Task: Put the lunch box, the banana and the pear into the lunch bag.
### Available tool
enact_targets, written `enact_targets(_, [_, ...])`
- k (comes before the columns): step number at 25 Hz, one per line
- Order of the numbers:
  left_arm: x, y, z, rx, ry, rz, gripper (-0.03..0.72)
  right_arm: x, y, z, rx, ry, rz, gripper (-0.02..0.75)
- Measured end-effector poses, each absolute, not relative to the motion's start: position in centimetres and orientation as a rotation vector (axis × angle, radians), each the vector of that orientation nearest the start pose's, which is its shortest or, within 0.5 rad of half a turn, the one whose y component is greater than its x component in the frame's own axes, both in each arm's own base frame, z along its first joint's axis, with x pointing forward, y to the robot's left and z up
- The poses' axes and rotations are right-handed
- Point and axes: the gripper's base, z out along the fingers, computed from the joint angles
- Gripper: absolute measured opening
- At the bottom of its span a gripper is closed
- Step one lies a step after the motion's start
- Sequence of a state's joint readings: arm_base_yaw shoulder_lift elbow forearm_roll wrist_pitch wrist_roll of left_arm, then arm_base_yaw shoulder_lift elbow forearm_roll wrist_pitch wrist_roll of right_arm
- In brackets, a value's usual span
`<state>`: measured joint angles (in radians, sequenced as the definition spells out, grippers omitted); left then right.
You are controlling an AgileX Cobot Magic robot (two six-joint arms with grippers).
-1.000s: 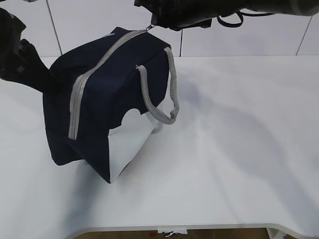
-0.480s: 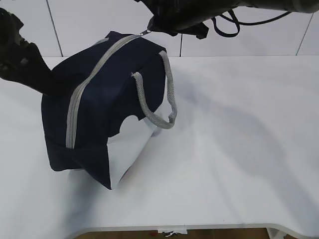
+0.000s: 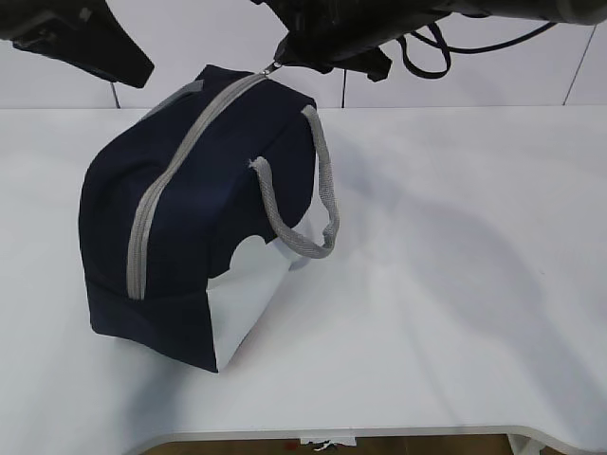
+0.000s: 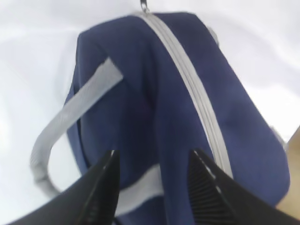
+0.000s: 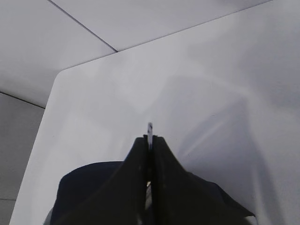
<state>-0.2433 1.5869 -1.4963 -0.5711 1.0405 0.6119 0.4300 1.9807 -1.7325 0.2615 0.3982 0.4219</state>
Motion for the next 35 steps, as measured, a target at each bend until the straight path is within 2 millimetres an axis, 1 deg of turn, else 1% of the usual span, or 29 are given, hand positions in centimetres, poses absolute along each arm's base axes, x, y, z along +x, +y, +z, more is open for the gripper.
enact_targets(4, [33.4, -13.1, 34.7, 0.833, 2.364, -0.671, 0.36, 42.9, 20.7, 30.0, 0.196, 2.208, 0.74, 0.001])
enact_targets(9, [34.3, -13.5, 32.7, 0.852, 2.438, -0.724, 0.36, 42.8, 20.7, 30.0, 0.191, 2.212, 0.737, 0.001])
enact_targets(19, [34.3, -14.0, 32.8, 0.819, 2.427, -0.825, 0.36, 42.8, 20.7, 30.0, 0.189, 2.214, 0.737, 0.001])
enact_targets(22, [34.6, -14.2, 32.2, 0.82, 2.447, -0.849, 0.371, 42.8, 20.7, 30.0, 0.19, 2.218, 0.738, 0.001])
enact_targets(25, [34.8, -14.4, 31.7, 0.807, 2.455, -0.878, 0.403, 42.8, 20.7, 29.9, 0.189, 2.227, 0.736, 0.001])
enact_targets(28, [35.2, -14.5, 31.1, 0.803, 2.472, -0.887, 0.41, 42.7, 20.7, 29.9, 0.189, 2.233, 0.737, 0.001])
enact_targets(30, [35.4, -14.5, 30.6, 0.801, 2.486, -0.894, 0.382, 42.7, 20.7, 29.9, 0.19, 2.234, 0.739, 0.001])
enact_targets(31, [35.5, -14.6, 30.4, 0.8, 2.49, -0.895, 0.347, 42.7, 20.7, 29.9, 0.19, 2.235, 0.738, 0.001])
enact_targets(33, [35.5, -14.6, 30.3, 0.804, 2.492, -0.896, 0.244, 42.7, 20.7, 29.9, 0.192, 2.235, 0.74, 0.001])
enact_targets(35, [35.5, -14.6, 30.3, 0.83, 2.483, -0.893, 0.106, 42.7, 20.7, 29.9, 0.189, 2.235, 0.739, 0.001])
